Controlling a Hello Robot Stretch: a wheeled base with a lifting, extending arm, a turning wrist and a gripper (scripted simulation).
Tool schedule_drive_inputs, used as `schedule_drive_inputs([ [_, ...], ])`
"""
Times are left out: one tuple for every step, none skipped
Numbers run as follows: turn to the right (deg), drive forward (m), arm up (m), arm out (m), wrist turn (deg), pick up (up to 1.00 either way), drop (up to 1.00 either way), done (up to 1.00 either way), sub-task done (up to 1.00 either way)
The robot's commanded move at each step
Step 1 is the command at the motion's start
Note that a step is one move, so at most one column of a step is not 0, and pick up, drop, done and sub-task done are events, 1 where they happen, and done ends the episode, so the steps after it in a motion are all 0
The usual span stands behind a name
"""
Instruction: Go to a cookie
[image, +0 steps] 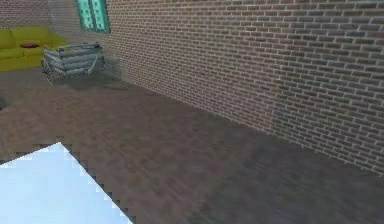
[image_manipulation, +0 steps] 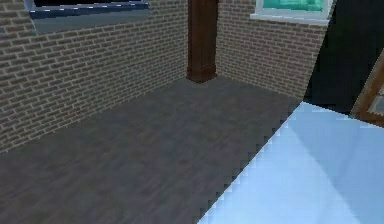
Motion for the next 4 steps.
schedule_drive_inputs([
  [0.0,0.10,0.00,0.00,0.0,0.00,0.00,0.00,0.00],
  [-45.0,0.00,0.00,0.00,0.0,0.00,0.00,0.00,0.00],
  [0.0,0.25,0.00,0.00,0.0,0.00,0.00,0.00,0.00],
  [-3.0,0.00,0.00,0.00,0.0,0.00,0.00,0.00,0.00],
])
